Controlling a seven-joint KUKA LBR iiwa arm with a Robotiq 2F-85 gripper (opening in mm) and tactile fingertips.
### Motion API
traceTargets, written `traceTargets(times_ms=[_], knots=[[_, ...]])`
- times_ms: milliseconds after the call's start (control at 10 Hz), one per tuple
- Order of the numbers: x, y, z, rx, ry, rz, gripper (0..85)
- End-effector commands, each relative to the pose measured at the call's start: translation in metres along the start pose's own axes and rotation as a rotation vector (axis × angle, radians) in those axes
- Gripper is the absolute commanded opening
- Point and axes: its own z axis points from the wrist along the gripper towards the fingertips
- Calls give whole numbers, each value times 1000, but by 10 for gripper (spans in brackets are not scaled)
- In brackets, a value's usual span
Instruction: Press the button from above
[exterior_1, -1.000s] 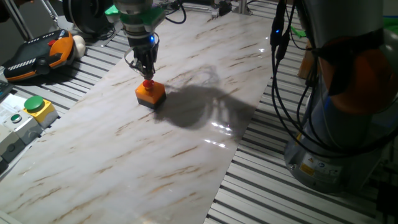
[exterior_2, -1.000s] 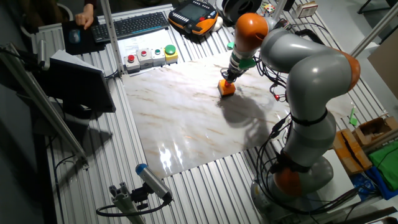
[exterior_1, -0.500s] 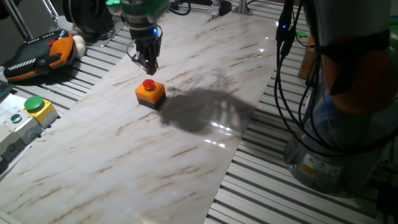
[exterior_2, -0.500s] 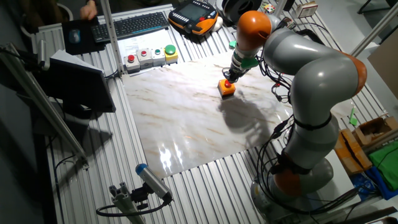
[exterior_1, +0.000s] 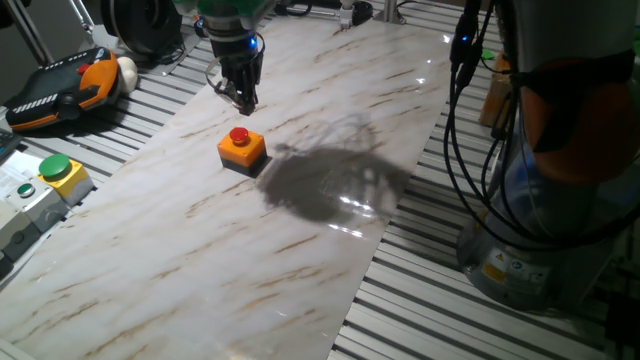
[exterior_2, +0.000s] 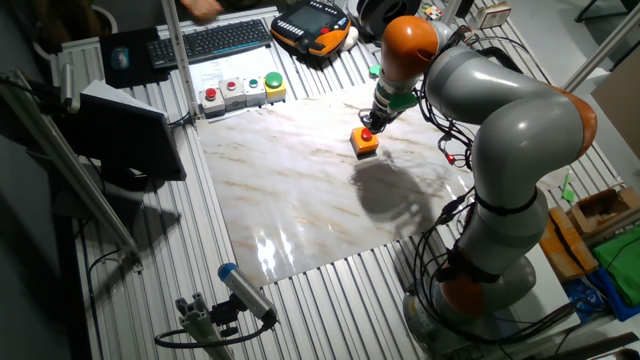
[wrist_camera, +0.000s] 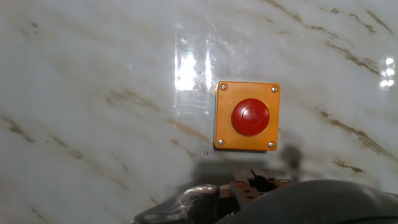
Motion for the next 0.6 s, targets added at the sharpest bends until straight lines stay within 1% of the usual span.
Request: traceTargets(times_ms=[0, 200, 500], knots=[[0, 0, 0, 0, -3, -1, 7], [-1, 0, 0, 4, -8, -1, 7], [-1, 0, 0, 5, -5, 0, 7]])
